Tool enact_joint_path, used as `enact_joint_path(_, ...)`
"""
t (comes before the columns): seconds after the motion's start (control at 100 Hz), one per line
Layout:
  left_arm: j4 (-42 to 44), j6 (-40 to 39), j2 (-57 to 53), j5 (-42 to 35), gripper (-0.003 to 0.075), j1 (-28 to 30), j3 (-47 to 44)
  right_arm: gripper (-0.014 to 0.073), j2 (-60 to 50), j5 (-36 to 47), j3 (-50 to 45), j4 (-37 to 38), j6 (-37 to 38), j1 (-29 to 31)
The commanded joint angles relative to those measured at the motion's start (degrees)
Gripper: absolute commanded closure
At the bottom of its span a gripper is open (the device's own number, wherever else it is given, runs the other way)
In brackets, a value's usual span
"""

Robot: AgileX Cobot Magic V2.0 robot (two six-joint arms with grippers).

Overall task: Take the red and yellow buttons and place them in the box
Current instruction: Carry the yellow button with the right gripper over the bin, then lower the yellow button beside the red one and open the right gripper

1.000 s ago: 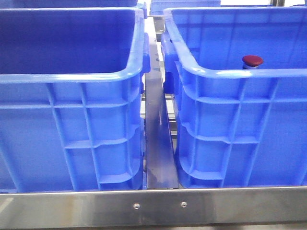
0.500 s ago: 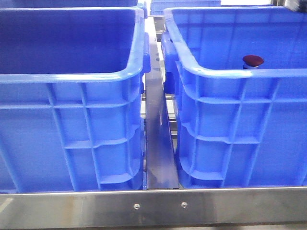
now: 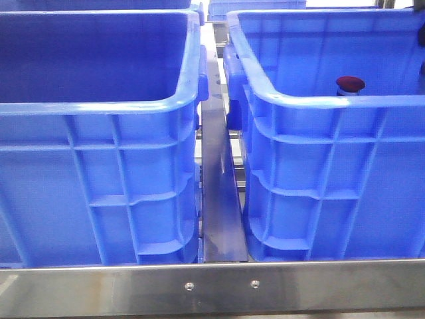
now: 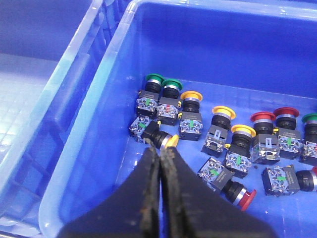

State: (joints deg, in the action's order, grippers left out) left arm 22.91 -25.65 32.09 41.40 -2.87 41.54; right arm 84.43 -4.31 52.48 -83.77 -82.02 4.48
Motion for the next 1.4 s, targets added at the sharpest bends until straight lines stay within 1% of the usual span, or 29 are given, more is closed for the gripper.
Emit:
enact_joint_path(0.0, 0.75, 0.04, 0.04, -4.07, 0.0739, 0.26, 1.46, 0.0387, 1.20, 0.63, 3.88, -0.76, -1.03, 0.46)
enact_joint_path(0.23, 0.75, 0.04, 0.04, -4.07, 0.0739, 0.26, 1.46, 0.0387, 8.70, 0.63, 9.78, -0.76, -1.04, 0.46)
enact_joint_path(0.47, 0.75, 0.04, 0.04, -4.07, 0.0739, 0.26, 1.46, 0.0387, 13.06, 0.67, 13.93, -0.76, -1.04, 0.84)
enact_joint_path(0.64, 0.75, 0.04, 0.04, -4.07, 0.0739, 0.26, 1.46, 0.0387, 15.12, 0.68, 14.11, -0.76, -1.27, 1.15)
enact_joint_path(0.81, 0.75, 0.04, 0.04, -4.07, 0.0739, 0.26, 1.46, 0.0387, 15.60, -2.30, 13.63, -0.83, -1.27, 1.28)
enact_joint_path(0.98, 0.75, 0.04, 0.04, -4.07, 0.0739, 0.26, 1.46, 0.0379, 15.49, -2.87, 11.64, -2.58, -1.27, 1.28)
enact_joint_path(1.05, 0.75, 0.04, 0.04, -4.07, 0.0739, 0.26, 1.46, 0.0361, 15.49, -3.27, 10.50, -2.93, -1.27, 1.28)
enact_joint_path(1.24, 0.75, 0.04, 0.04, -4.07, 0.0739, 0.26, 1.46, 0.0278, 15.44, -3.98, 8.29, -2.98, -1.27, 1.28)
enact_joint_path(1.39, 0.75, 0.04, 0.04, -4.07, 0.0739, 0.26, 1.46, 0.0193, 15.32, -3.98, 8.23, -3.04, -1.27, 1.28)
